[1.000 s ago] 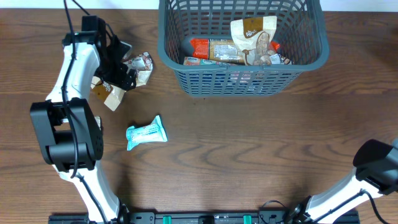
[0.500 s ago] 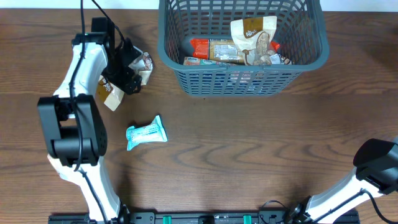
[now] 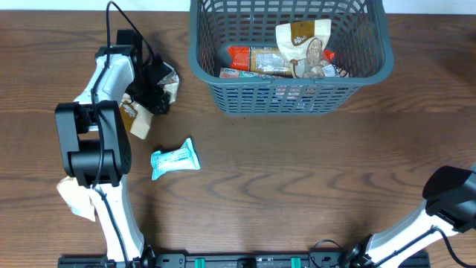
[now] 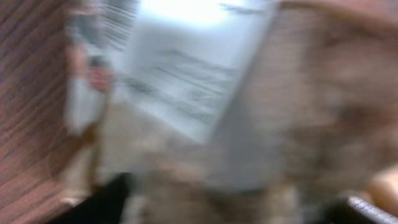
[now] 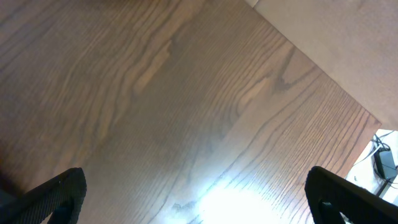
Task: Pack container
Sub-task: 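Grasp the dried mushroom bag with the left gripper, then lift the mushroom bag and drop it into the basket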
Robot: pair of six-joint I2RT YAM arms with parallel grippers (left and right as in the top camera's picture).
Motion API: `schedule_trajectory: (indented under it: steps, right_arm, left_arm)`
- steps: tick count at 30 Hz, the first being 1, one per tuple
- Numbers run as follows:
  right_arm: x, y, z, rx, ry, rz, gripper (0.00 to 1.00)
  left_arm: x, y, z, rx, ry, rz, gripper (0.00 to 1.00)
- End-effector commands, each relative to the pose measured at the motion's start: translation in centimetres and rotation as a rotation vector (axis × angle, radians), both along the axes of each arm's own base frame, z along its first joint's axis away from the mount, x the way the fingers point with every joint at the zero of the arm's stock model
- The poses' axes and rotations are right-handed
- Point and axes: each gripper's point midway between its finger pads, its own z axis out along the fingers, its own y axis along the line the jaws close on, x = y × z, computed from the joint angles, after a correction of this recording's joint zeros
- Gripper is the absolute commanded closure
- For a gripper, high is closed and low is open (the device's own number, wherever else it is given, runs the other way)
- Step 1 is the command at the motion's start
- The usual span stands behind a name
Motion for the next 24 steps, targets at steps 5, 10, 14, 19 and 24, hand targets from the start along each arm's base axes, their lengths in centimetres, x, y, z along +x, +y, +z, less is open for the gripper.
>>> schedule_trajectory:
  steps: [5, 10, 14, 19, 24]
  right_arm:
    - [-0.2, -0.1, 0.0, 0.003, 0.005, 0.007, 0.01]
    - [-0.1, 0.1, -0.1, 0.013, -0.003, 0.012, 0.01]
    - [0.0, 0.1, 0.0, 0.01, -0.006, 0.012, 0.01]
    - [0.3, -0.3, 0.2, -0.007, -0.023, 0.009, 0.01]
    - [0.8, -0.6, 0.5, -0.019, -0.044, 0.009, 0.01]
  left_arm:
    - [-0.2, 0.5, -0.9, 0.021, 0.019, 0.003, 0.94]
    - [-0.1, 0.6, -0.6, 0.02, 0.015, 0.054, 0.94]
    - [0.8, 1.0, 1.2, 0.0, -0.028, 0.23, 0.94]
    - [2.1, 2.4, 7.0, -0.048, -0.153, 0.446, 0.94]
    - [1.3, 1.3, 16.8, -0.082, -0.343, 0.428, 0.94]
